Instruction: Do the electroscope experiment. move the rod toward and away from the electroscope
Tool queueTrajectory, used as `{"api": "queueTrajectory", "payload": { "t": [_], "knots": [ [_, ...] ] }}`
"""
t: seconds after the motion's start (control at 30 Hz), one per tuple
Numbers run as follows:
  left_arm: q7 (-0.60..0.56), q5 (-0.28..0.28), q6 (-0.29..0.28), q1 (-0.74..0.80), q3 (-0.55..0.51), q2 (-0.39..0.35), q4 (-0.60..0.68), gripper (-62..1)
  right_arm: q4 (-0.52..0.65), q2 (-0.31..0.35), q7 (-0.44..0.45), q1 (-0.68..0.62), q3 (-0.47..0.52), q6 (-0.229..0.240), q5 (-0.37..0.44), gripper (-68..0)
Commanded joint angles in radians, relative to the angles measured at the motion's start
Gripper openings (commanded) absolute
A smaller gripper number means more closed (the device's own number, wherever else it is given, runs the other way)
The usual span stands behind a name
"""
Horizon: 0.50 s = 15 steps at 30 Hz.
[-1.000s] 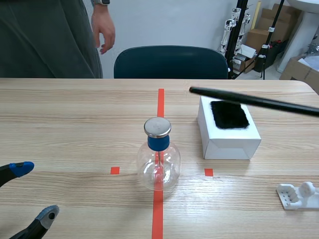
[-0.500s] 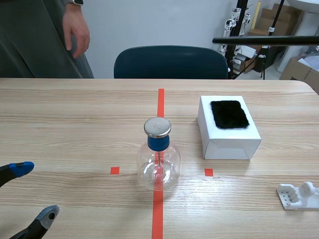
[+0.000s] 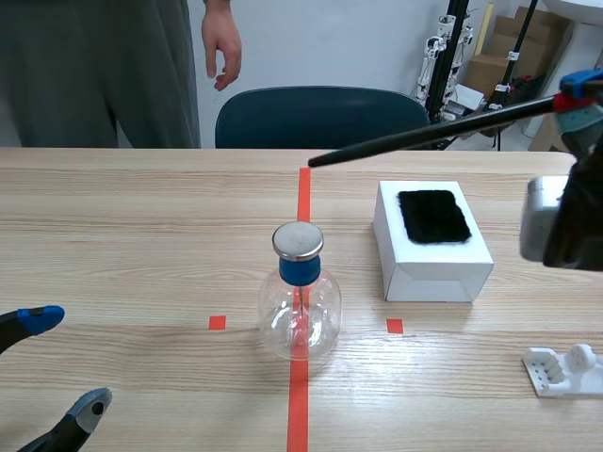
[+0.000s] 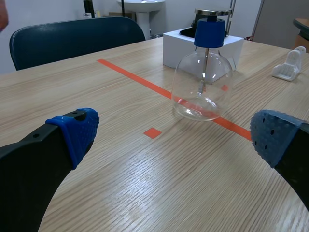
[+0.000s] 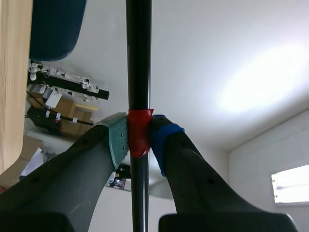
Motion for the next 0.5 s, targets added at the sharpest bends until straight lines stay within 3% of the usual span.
{"api": "queueTrajectory", "payload": {
  "t": [0.0, 0.2, 0.47],
  "knots": [
    [-0.018, -0.010, -0.003, -0.003, -0.001, -0.006, 0.012, 1.4, -0.016, 0.002, -0.007, 0.011, -0.002, -0.011, -0.016, -59.8],
    [-0.017, -0.010, -0.003, -0.003, -0.001, -0.006, 0.012, 1.4, -0.061, -0.045, -0.012, 0.059, -0.041, -0.011, -0.052, -59.8],
    [-0.017, -0.010, -0.003, -0.003, -0.001, -0.006, 0.012, 1.4, -0.122, -0.053, -0.023, 0.105, -0.093, -0.011, -0.083, -59.8]
  ]
}}
